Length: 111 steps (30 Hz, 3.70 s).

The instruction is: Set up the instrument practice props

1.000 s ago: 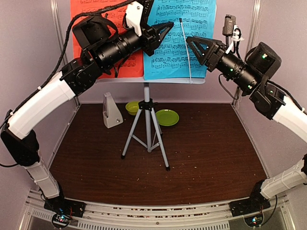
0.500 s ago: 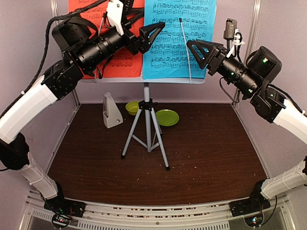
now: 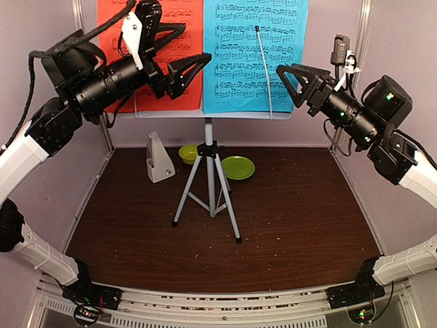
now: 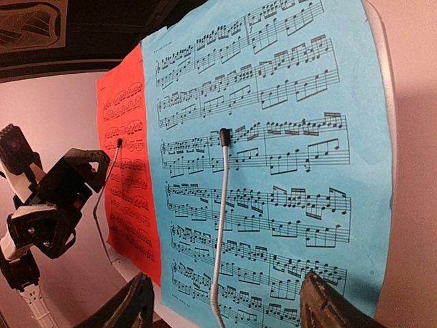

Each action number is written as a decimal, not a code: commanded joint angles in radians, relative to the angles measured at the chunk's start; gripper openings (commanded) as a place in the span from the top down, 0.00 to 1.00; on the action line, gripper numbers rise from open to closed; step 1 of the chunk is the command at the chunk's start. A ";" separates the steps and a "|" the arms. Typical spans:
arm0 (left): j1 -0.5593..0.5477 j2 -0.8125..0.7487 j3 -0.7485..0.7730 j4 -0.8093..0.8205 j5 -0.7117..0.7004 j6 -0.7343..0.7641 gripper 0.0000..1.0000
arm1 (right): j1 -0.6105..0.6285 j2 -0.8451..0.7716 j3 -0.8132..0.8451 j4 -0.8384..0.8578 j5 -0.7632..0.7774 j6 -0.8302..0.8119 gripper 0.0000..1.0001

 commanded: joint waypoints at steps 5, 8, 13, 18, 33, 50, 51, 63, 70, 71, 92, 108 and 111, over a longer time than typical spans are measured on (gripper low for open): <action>-0.003 -0.162 -0.239 -0.059 0.043 0.022 0.12 | -0.007 -0.096 -0.121 -0.047 0.053 -0.002 0.23; -0.003 -0.202 -0.308 -0.081 0.059 0.007 0.12 | -0.014 -0.130 -0.167 -0.072 0.059 0.007 0.21; -0.003 -0.274 -0.456 -0.085 0.083 -0.043 0.12 | -0.028 -0.193 -0.256 -0.098 0.087 0.032 0.20; -0.001 -0.331 -0.602 -0.106 0.005 -0.149 0.13 | -0.035 -0.237 -0.348 -0.134 0.094 0.062 0.20; 0.104 -0.363 -1.069 0.123 0.005 -0.500 0.12 | -0.034 -0.141 -0.637 -0.054 0.042 0.203 0.23; 0.448 -0.231 -1.209 0.325 0.061 -0.695 0.17 | 0.057 0.209 -0.637 0.088 0.016 0.221 0.25; 0.492 -0.224 -1.205 0.339 0.064 -0.708 0.17 | 0.056 0.222 -0.634 0.101 0.012 0.228 0.25; 0.669 0.007 -0.825 0.178 -0.148 -0.708 0.06 | 0.056 0.228 -0.624 0.110 0.013 0.233 0.25; 0.860 0.217 -0.540 0.081 0.264 -0.519 0.04 | 0.055 0.184 -0.636 0.089 0.022 0.219 0.25; 0.876 0.254 -0.505 0.070 0.311 -0.490 0.04 | 0.055 0.176 -0.639 0.086 0.022 0.218 0.25; 0.978 0.689 -0.088 -0.101 0.718 -0.169 0.09 | 0.054 0.092 -0.658 0.023 0.020 0.199 0.24; 0.976 0.848 0.206 -0.391 0.827 -0.027 0.12 | 0.055 0.104 -0.616 -0.001 -0.002 0.194 0.24; 0.977 0.850 0.209 -0.398 0.809 -0.038 0.14 | 0.055 0.102 -0.622 0.004 -0.004 0.194 0.24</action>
